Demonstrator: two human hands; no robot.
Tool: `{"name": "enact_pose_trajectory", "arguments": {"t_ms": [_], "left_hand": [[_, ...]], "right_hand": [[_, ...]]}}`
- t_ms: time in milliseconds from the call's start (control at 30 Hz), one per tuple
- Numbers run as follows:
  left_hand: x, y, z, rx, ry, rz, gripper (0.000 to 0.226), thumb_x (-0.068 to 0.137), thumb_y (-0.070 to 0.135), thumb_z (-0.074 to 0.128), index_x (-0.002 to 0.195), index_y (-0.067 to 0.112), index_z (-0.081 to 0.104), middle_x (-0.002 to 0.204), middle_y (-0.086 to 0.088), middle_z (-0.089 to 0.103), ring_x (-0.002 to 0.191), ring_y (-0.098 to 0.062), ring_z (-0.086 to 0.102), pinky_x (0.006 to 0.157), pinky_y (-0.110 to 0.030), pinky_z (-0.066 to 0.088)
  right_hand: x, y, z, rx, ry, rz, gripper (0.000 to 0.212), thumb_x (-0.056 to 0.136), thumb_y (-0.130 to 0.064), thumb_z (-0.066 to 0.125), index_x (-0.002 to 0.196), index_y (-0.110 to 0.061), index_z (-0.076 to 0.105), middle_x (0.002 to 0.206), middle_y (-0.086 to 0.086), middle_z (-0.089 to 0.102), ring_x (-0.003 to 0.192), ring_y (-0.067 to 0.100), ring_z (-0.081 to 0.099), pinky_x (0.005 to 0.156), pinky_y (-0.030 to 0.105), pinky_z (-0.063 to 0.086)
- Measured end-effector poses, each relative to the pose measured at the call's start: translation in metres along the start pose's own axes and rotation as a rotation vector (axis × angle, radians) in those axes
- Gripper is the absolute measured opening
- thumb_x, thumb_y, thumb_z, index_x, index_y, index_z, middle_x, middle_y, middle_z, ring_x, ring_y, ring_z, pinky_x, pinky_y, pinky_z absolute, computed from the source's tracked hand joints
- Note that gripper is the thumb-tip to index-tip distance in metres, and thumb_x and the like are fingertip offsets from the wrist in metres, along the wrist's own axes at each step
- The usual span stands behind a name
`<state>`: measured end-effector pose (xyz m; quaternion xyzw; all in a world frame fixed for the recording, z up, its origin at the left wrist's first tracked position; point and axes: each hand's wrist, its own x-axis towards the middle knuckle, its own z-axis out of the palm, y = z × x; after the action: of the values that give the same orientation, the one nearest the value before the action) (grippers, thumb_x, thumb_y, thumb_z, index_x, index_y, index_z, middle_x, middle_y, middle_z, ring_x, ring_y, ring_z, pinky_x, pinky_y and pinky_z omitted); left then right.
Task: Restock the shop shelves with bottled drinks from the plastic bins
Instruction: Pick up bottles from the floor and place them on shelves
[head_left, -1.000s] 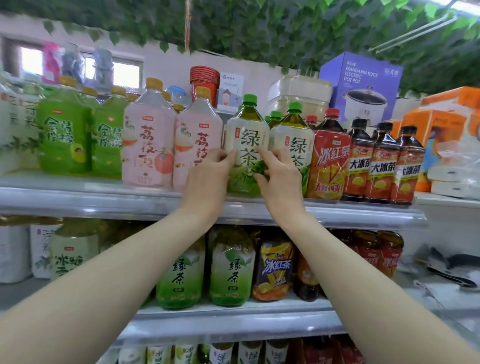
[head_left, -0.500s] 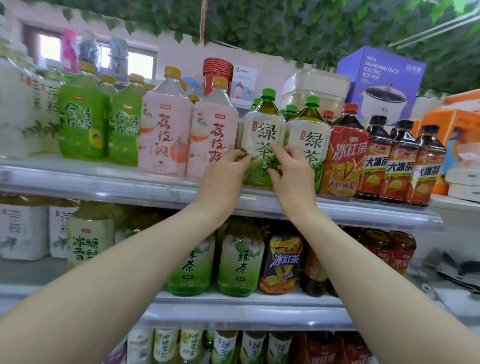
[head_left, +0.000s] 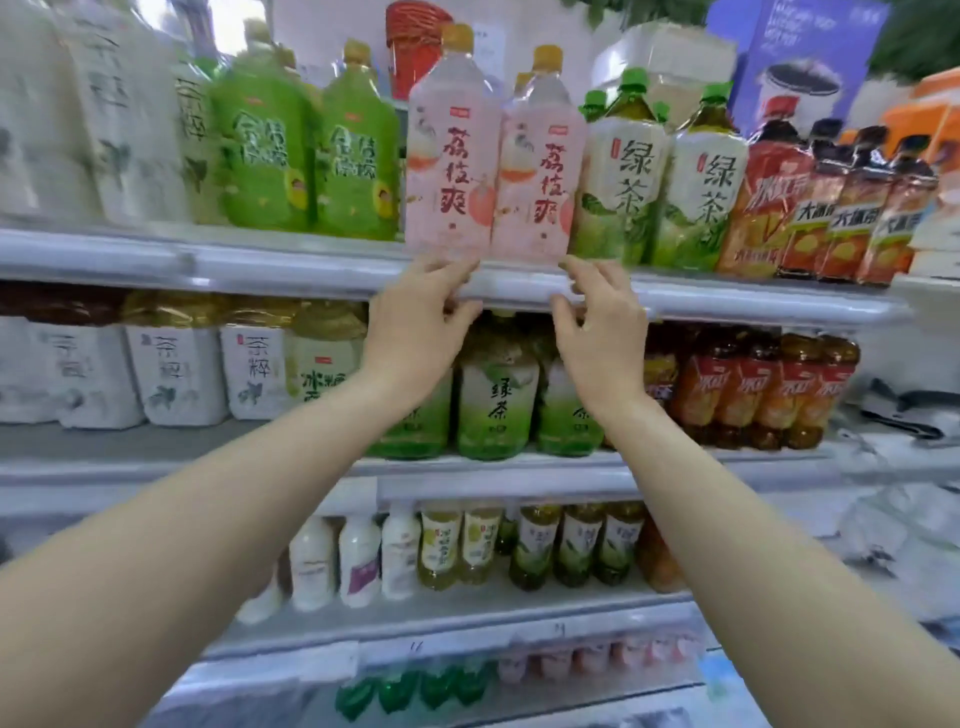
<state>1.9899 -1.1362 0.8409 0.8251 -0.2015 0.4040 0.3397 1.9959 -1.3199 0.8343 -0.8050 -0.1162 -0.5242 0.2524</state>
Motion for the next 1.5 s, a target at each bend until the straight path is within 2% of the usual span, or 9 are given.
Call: {"name": "enact_pose_trajectory", "arguments": {"t_ms": [100, 233, 300, 567, 800, 967, 1233, 1400, 1500], "left_hand": [[-0.037, -0.033, -0.029, 0.001, -0.051, -0.004, 0.046, 0.090, 0.020, 0.068, 0.135, 0.020, 0.059, 0.116, 0.000, 0.065, 0.085, -0.013, 0.065, 0.084, -0.024, 0.044], [-0.098, -0.076, -0.057, -0.020, -0.164, -0.057, 0.045, 0.092, 0.021, 0.067, 0.137, 0.019, 0.058, 0.113, -0.002, 0.064, 0.089, -0.016, 0.063, 0.092, -0.030, 0.048], [-0.132, -0.098, -0.064, -0.006, -0.221, -0.093, 0.044, 0.092, 0.022, 0.067, 0.135, 0.018, 0.059, 0.114, -0.004, 0.064, 0.088, -0.016, 0.063, 0.090, -0.024, 0.042], [-0.275, -0.185, -0.051, 0.020, -0.422, -0.249, 0.041, 0.088, 0.024, 0.064, 0.129, 0.021, 0.064, 0.114, -0.003, 0.066, 0.087, -0.024, 0.067, 0.078, -0.039, 0.052], [-0.414, -0.239, -0.026, 0.039, -0.571, -0.500, 0.038, 0.089, 0.016, 0.068, 0.127, 0.017, 0.066, 0.114, -0.007, 0.067, 0.088, -0.027, 0.068, 0.078, -0.042, 0.054], [-0.507, -0.263, -0.006, 0.048, -0.630, -0.627, 0.040, 0.086, 0.010, 0.070, 0.126, 0.017, 0.067, 0.109, -0.006, 0.068, 0.090, -0.026, 0.065, 0.077, -0.031, 0.050], [-0.685, -0.300, 0.019, 0.062, -0.739, -0.962, 0.035, 0.090, 0.019, 0.064, 0.125, 0.024, 0.065, 0.098, -0.005, 0.068, 0.081, -0.031, 0.064, 0.072, -0.044, 0.056], [-0.794, -0.321, 0.028, 0.103, -0.867, -1.133, 0.044, 0.089, 0.013, 0.066, 0.132, 0.022, 0.060, 0.106, -0.005, 0.067, 0.088, -0.027, 0.067, 0.078, -0.042, 0.056], [-0.851, -0.339, 0.041, 0.104, -0.919, -1.193, 0.044, 0.091, 0.014, 0.065, 0.134, 0.018, 0.058, 0.110, -0.008, 0.066, 0.091, -0.029, 0.066, 0.083, -0.043, 0.056]], "right_hand": [[-0.046, -0.030, 0.018, -0.013, -0.058, 0.011, 0.031, 0.098, -0.017, 0.060, 0.127, -0.013, 0.066, 0.116, 0.006, 0.063, 0.102, 0.023, 0.062, 0.088, 0.028, 0.046], [-0.119, -0.061, 0.039, -0.050, -0.182, 0.048, 0.029, 0.097, -0.017, 0.060, 0.125, -0.009, 0.067, 0.113, 0.010, 0.063, 0.103, 0.025, 0.061, 0.082, 0.020, 0.037], [-0.161, -0.071, 0.050, -0.039, -0.263, 0.101, 0.029, 0.099, -0.019, 0.059, 0.125, -0.010, 0.067, 0.114, 0.011, 0.062, 0.103, 0.026, 0.061, 0.081, 0.022, 0.038], [-0.334, -0.086, 0.095, 0.084, -0.606, 0.284, 0.030, 0.098, -0.016, 0.061, 0.127, -0.010, 0.067, 0.115, 0.009, 0.063, 0.099, 0.027, 0.063, 0.085, 0.046, 0.053], [-0.471, -0.091, 0.127, 0.214, -0.862, 0.470, 0.032, 0.096, -0.018, 0.063, 0.127, -0.013, 0.066, 0.116, 0.005, 0.063, 0.096, 0.017, 0.063, 0.087, 0.040, 0.053], [-0.562, -0.087, 0.146, 0.253, -0.995, 0.549, 0.036, 0.092, -0.012, 0.065, 0.127, -0.016, 0.066, 0.113, 0.005, 0.065, 0.094, 0.023, 0.065, 0.083, 0.046, 0.057], [-0.714, -0.078, 0.171, 0.208, -1.225, 0.706, 0.050, 0.091, -0.002, 0.064, 0.138, -0.013, 0.055, 0.120, 0.007, 0.064, 0.094, 0.012, 0.062, 0.083, 0.040, 0.057], [-0.803, -0.072, 0.193, 0.193, -1.395, 0.797, 0.053, 0.092, 0.003, 0.060, 0.141, -0.017, 0.051, 0.129, 0.002, 0.060, 0.102, 0.002, 0.054, 0.087, 0.016, 0.046], [-0.855, -0.061, 0.212, 0.210, -1.462, 0.789, 0.055, 0.092, 0.004, 0.058, 0.142, -0.017, 0.050, 0.136, 0.003, 0.057, 0.112, 0.010, 0.059, 0.094, 0.026, 0.049]]}}
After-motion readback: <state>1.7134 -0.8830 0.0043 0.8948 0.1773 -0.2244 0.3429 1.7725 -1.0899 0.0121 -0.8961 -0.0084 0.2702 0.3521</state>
